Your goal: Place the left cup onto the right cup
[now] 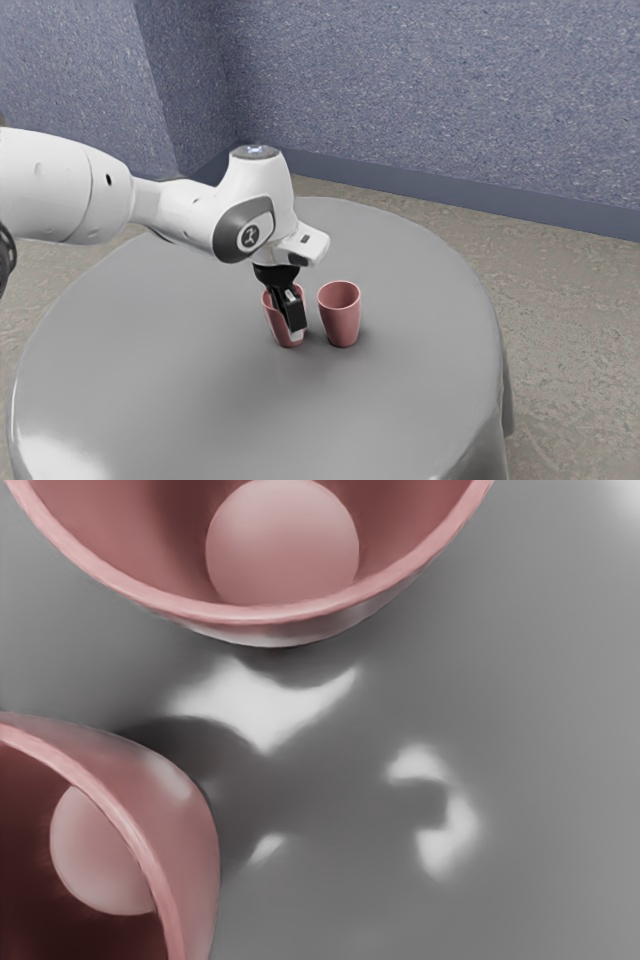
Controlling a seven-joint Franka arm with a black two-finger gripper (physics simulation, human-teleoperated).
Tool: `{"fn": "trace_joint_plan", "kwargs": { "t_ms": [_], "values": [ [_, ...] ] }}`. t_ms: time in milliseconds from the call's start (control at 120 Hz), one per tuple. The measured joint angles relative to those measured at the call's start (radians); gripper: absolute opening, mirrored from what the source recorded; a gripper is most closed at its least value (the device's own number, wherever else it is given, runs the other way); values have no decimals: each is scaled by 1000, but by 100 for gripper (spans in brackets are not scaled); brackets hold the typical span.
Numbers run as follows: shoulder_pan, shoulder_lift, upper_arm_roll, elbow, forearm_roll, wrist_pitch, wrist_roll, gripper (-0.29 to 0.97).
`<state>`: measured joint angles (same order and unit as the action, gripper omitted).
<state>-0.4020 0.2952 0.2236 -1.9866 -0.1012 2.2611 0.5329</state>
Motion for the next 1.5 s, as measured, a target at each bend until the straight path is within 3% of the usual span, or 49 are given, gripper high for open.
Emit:
{"fn": "trace_joint_plan", "kwargs": {
  "t_ms": [367, 925, 1500],
  "values": [
    [7, 19, 0, -1, 2, 37, 5, 64],
    [8, 20, 2, -6, -8, 48, 3, 21],
    [11, 21, 3, -11, -8, 49, -6, 2]
  ]
}}
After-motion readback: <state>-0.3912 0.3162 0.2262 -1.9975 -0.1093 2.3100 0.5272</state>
